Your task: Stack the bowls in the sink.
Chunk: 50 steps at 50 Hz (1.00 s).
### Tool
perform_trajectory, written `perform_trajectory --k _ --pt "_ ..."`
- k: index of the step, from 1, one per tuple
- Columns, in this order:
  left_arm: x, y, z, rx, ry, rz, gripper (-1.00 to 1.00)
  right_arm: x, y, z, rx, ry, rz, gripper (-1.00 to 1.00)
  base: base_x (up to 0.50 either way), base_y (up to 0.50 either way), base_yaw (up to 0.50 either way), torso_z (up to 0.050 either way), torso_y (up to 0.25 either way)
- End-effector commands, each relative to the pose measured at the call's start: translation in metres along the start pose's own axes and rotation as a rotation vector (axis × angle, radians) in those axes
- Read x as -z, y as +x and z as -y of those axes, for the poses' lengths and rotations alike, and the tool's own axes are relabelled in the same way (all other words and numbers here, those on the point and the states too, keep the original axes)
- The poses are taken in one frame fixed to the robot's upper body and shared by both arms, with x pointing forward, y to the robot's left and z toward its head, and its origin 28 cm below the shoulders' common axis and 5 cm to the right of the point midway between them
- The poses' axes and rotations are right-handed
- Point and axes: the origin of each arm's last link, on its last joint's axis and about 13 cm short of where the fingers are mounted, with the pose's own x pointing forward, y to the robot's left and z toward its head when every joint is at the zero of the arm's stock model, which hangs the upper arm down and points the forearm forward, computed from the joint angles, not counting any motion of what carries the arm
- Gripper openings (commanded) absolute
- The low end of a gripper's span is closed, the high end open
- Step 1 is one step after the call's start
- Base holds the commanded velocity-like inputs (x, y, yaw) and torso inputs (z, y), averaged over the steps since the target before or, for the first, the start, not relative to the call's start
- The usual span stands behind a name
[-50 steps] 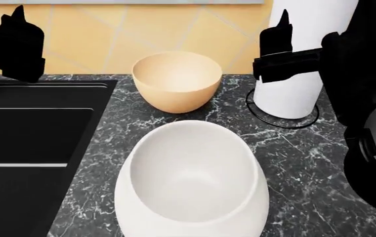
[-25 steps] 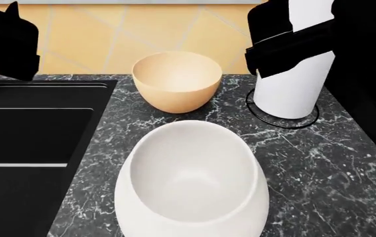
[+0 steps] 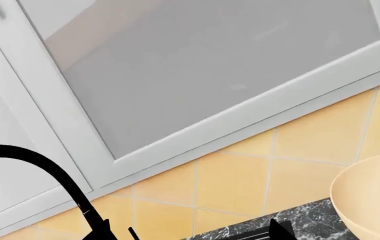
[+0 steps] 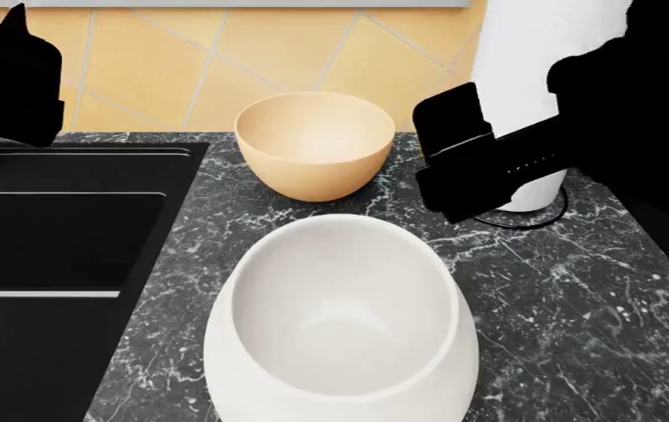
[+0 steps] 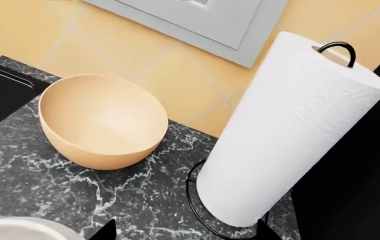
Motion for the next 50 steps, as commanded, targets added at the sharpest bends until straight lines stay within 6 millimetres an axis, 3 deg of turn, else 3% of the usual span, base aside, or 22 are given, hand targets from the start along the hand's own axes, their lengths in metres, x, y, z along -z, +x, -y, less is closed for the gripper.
perform_trajectory --k 1,19,50 --pt "0.002 0.000 0.000 0.001 0.000 -0.004 1.00 0.007 0.014 -0.008 -0.053 -0.001 -0.129 1.00 0.00 0.00 0.00 0.000 0.000" --pt "0.003 0.000 0.001 0.008 -0.008 -0.004 1.00 0.026 0.035 -0.022 -0.126 -0.051 -0.193 1.00 0.00 0.00 0.00 0.000 0.000" --pt "0.005 0.002 0.002 0.011 -0.005 -0.004 1.00 0.037 0.052 -0.034 -0.129 -0.143 -0.244 1.00 0.00 0.00 0.00 0.000 0.000"
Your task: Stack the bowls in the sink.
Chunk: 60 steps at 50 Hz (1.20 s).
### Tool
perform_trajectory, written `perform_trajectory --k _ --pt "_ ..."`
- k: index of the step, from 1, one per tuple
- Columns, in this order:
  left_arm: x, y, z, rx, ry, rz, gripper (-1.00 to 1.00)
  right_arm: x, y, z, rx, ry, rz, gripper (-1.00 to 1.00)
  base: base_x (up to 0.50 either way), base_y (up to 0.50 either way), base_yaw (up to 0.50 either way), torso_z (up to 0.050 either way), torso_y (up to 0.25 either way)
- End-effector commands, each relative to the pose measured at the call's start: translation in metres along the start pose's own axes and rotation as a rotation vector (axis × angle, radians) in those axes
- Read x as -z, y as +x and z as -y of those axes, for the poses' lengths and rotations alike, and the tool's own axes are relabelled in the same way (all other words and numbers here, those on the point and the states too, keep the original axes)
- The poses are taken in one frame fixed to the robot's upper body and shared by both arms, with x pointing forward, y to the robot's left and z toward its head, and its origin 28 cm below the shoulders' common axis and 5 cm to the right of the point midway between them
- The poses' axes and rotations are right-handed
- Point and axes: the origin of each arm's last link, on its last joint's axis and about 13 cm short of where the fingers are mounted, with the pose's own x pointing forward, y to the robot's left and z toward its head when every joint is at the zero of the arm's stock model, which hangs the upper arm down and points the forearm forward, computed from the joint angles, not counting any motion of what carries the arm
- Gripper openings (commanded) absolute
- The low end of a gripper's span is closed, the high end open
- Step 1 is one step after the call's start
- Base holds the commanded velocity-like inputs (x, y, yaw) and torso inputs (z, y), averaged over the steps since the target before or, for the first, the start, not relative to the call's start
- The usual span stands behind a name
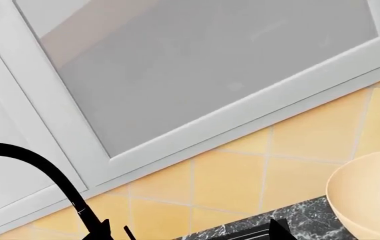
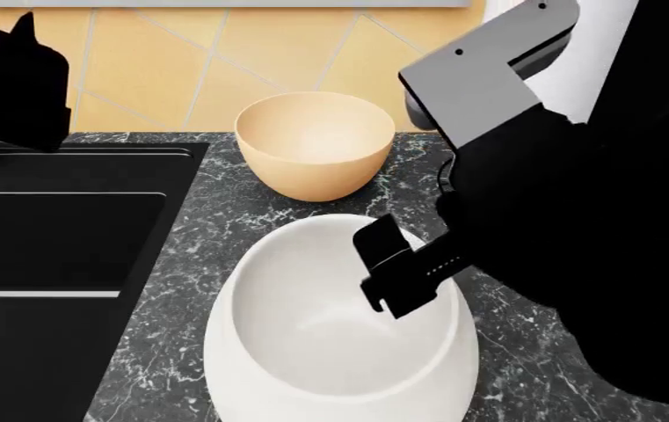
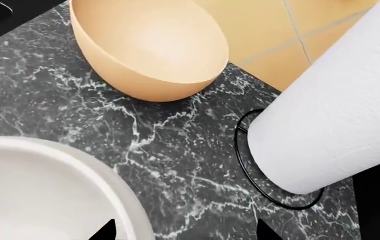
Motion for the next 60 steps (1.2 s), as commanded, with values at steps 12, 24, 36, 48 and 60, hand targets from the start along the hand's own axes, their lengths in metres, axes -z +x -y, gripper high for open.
perform_trajectory --k 12,24,36,48,60 --pt "0.002 0.002 0.001 0.002 -0.001 -0.003 1.00 0.005 0.014 -0.013 -0.020 -0.069 -0.047 1.00 0.00 0.00 0.00 0.000 0.000" --pt "0.001 0.001 0.002 0.005 0.001 -0.002 1.00 0.009 0.022 -0.016 0.003 -0.097 -0.076 1.00 0.00 0.00 0.00 0.000 0.000" --pt "0.001 0.002 0.002 0.007 -0.001 0.000 1.00 0.011 0.028 -0.019 0.012 -0.124 -0.100 1.00 0.00 0.00 0.00 0.000 0.000" --pt "0.001 0.002 0.002 0.008 -0.002 0.000 1.00 0.016 0.036 -0.025 -0.001 -0.140 -0.122 1.00 0.00 0.00 0.00 0.000 0.000" --pt "0.001 0.002 0.003 0.011 -0.002 0.000 1.00 0.020 0.045 -0.026 0.009 -0.148 -0.143 1.00 0.00 0.00 0.00 0.000 0.000"
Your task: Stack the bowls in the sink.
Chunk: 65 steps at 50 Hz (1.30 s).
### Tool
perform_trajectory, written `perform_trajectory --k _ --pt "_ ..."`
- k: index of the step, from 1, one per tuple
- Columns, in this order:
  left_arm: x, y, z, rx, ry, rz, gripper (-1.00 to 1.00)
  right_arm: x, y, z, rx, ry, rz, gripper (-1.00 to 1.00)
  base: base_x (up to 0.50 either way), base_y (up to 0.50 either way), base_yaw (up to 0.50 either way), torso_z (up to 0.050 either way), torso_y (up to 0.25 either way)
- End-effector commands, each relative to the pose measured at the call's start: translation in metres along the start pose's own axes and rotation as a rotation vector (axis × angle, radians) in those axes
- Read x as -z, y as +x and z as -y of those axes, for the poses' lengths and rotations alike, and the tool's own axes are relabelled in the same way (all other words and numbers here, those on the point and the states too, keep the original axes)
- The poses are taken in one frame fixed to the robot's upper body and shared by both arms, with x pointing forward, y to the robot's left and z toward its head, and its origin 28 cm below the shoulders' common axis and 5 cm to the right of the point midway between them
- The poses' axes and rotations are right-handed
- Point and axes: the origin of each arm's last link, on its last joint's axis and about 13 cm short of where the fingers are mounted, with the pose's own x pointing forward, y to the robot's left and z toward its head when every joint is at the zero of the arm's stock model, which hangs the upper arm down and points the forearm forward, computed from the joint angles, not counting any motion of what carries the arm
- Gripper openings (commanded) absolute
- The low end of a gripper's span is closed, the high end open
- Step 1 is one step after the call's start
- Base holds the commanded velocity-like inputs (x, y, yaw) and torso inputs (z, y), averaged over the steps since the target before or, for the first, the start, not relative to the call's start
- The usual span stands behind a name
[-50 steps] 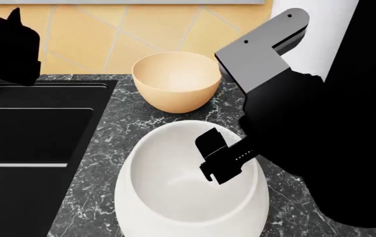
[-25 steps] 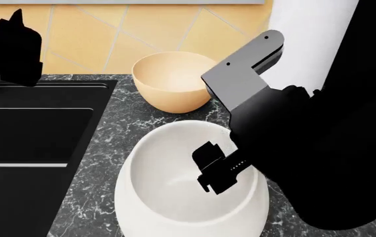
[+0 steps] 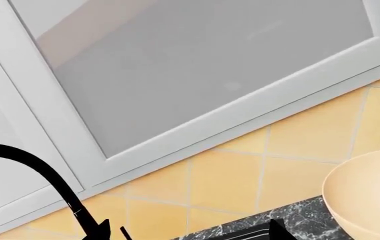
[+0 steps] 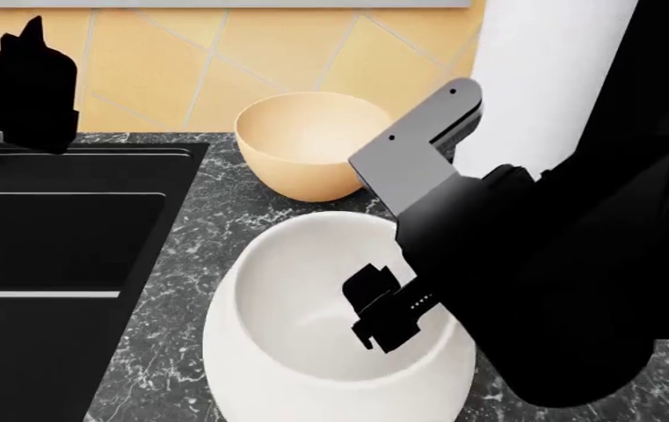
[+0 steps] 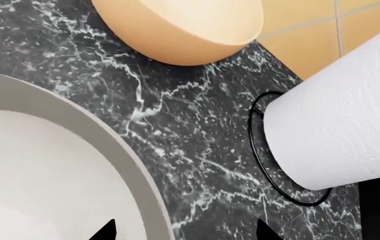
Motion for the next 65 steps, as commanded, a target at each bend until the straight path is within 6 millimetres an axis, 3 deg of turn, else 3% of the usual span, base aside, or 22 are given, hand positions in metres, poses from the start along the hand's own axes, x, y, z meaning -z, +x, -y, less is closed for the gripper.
perform_trajectory --k 1,13,14,27,46,55,65 --pt "0.000 0.000 0.001 0.002 0.000 0.000 1.00 0.005 0.010 -0.005 -0.016 -0.005 -0.041 1.00 0.00 0.00 0.00 0.000 0.000" --pt "0.001 0.001 0.001 0.004 0.002 -0.001 1.00 0.013 0.019 -0.011 -0.028 -0.052 -0.053 1.00 0.00 0.00 0.00 -0.002 0.000" --pt "0.001 0.001 0.001 0.004 0.001 -0.001 1.00 0.013 0.019 -0.011 -0.019 -0.064 -0.042 -1.00 0.00 0.00 0.00 -0.011 0.000" --pt "0.002 0.002 0.001 0.004 0.001 -0.001 1.00 0.007 0.003 -0.006 -0.002 -0.095 0.034 -1.00 0.00 0.00 0.00 -0.003 0.000" --pt "0.001 0.001 0.001 0.004 -0.002 0.000 1.00 -0.016 -0.049 0.026 0.032 0.039 0.269 -1.00 0.00 0.00 0.00 0.000 0.000" --pt "0.002 0.001 0.001 0.004 -0.009 0.001 1.00 -0.018 -0.072 0.037 0.039 0.083 0.340 -1.00 0.00 0.00 0.00 0.000 0.000" --pt "0.001 0.012 0.006 0.028 -0.047 0.008 1.00 -0.008 -0.085 0.047 0.089 0.057 0.328 -1.00 0.00 0.00 0.00 0.000 0.000"
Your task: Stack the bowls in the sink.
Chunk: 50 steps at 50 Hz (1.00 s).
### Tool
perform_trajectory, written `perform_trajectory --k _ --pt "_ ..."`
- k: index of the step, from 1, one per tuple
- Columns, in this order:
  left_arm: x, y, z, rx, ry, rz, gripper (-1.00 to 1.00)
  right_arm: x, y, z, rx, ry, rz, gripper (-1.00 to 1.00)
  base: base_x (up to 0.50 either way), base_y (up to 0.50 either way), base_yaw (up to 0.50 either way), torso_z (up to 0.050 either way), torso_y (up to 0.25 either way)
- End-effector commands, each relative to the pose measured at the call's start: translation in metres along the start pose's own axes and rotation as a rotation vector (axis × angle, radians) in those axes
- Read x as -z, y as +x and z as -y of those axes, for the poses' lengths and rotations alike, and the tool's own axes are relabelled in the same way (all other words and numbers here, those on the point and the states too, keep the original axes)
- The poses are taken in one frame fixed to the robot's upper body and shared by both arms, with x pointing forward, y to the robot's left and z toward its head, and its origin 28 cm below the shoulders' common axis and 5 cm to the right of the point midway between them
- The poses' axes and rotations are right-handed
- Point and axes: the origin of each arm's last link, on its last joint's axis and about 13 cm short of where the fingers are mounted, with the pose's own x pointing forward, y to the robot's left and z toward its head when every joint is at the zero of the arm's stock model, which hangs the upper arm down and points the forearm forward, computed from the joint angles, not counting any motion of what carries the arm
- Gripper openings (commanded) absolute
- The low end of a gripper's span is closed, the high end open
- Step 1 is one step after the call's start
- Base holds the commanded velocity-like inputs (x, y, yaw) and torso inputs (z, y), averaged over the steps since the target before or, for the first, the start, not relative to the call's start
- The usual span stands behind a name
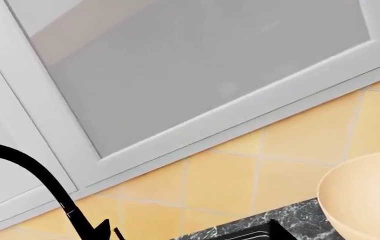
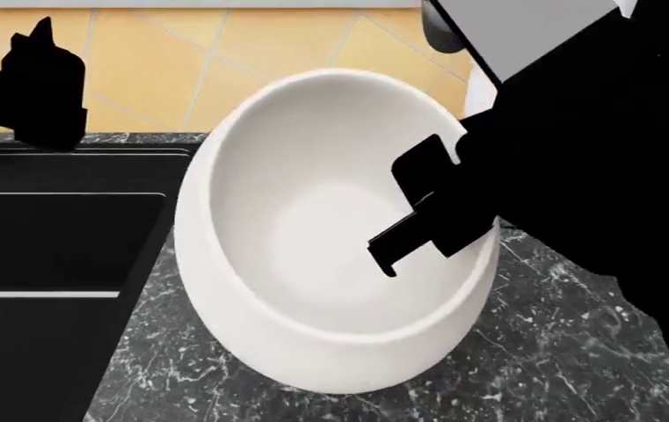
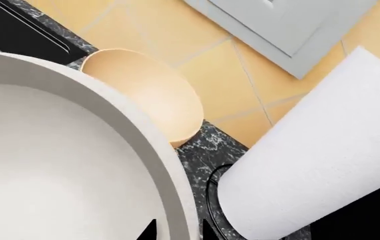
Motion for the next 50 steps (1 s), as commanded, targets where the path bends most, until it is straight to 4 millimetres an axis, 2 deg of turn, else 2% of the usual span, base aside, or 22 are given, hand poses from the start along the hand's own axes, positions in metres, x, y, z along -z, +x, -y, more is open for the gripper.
perform_trajectory --k 1,6,16,22,27,34,42,50 --pt "-0.003 0.009 0.004 0.020 -0.045 0.011 1.00 0.001 -0.021 0.014 0.050 -0.020 0.019 -1.00 0.00 0.00 0.00 0.000 0.000" --pt "-0.012 0.019 0.006 0.031 -0.105 0.030 1.00 0.004 -0.031 0.018 0.072 -0.048 0.005 -1.00 0.00 0.00 0.00 0.000 0.000" --pt "-0.016 0.040 0.013 0.054 -0.207 0.032 1.00 0.009 -0.043 0.026 0.068 -0.061 0.012 -1.00 0.00 0.00 0.00 0.000 0.000" --pt "-0.035 0.054 0.015 0.064 -0.252 0.035 1.00 0.013 -0.038 0.027 0.066 -0.055 0.002 -1.00 0.00 0.00 0.00 0.000 0.000" --pt "-0.057 0.065 0.019 0.082 -0.221 0.008 1.00 0.017 -0.033 0.028 0.065 -0.049 -0.012 -1.00 0.00 0.00 0.00 0.000 0.000" --pt "-0.078 0.088 0.033 0.159 -0.180 -0.041 1.00 0.023 -0.027 0.028 0.065 -0.040 -0.026 -1.00 0.00 0.00 0.00 0.000 0.000" --pt "-0.075 0.112 0.052 0.258 -0.169 -0.193 1.00 0.029 -0.023 0.030 0.067 -0.030 -0.042 -1.00 0.00 0.00 0.00 0.000 0.000" --pt "-0.057 0.135 0.077 0.316 -0.172 -0.317 1.00 0.030 -0.026 0.032 0.064 -0.029 -0.042 -1.00 0.00 0.00 0.00 0.000 0.000"
